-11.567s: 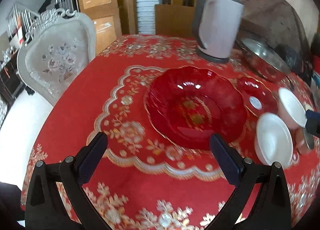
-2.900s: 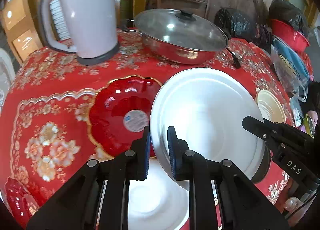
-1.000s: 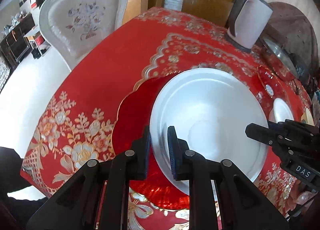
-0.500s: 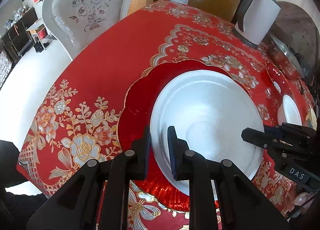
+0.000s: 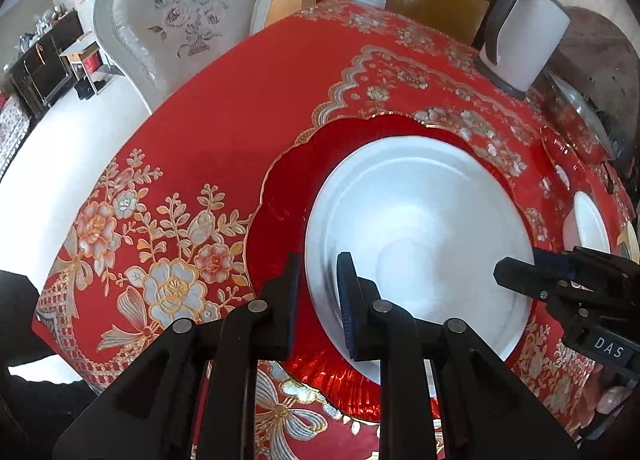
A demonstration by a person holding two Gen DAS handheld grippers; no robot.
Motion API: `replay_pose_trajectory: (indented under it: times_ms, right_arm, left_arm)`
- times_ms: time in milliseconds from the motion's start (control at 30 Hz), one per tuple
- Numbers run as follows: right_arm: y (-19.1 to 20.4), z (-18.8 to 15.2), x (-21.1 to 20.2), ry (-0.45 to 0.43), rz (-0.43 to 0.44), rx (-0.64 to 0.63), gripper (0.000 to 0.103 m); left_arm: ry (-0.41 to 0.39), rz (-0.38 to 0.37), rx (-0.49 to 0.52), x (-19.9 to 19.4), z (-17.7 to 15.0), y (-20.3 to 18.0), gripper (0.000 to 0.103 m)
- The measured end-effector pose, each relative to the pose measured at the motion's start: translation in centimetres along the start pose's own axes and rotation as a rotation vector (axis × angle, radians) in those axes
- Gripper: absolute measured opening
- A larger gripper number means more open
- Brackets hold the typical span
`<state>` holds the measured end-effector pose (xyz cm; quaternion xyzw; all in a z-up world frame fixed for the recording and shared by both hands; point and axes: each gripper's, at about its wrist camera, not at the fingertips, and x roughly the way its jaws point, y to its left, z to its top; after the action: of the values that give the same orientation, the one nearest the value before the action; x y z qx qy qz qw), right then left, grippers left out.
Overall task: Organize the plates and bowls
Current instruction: 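Carry the white plate with both grippers onto the red plate and open, then move both grippers to the small labelled red plate and close on its rim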
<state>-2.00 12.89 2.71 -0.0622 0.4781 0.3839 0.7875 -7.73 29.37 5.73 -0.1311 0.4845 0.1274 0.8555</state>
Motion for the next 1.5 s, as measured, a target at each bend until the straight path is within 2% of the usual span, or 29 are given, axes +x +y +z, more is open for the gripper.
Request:
replay_pose_trajectory:
  times_ms: [100,367,467,667,800,1133,1500]
  right_arm:
    - [-0.5,-0.1,-0.6,-0.014,0.001,0.014,0.03]
    - [-1.0,-0.1,-2.4,-0.059,0.02,0.031,0.031]
    - [-0.9,-0.1,-3.1,-0.076,0.023,0.026,0.031]
    - [-0.6,0.1,-4.0,-0.097,0.024,0.015,0.032]
    - [-1.2,0.0,-4.4,-0.106,0.021,0.028,0.038]
    - [-3.0,-0.7,-5.4,-0.12,0.013,0.068,0.038]
    - [-7.5,-1.5,-9.5,-0.193,-0.03,0.151,0.038]
  left_arm:
    - [-0.033,-0.013,-0.011,-1.0,0.1,0.1,0.018]
    - [-0.193,0.071,0.017,-4.8,0.6,-0.4,0.018]
    - [-0.226,0.081,0.031,-5.6,0.9,-0.9,0.018]
    - [-0.233,0.059,0.052,-5.7,0.9,-2.3,0.018]
    - [-0.232,0.046,0.071,-5.5,1.0,-3.3,0.018]
    - [-0.241,0.054,0.103,-5.3,1.2,-5.1,0.018]
    - [-0.278,0.062,0.164,-5.5,1.8,-8.3,0.018]
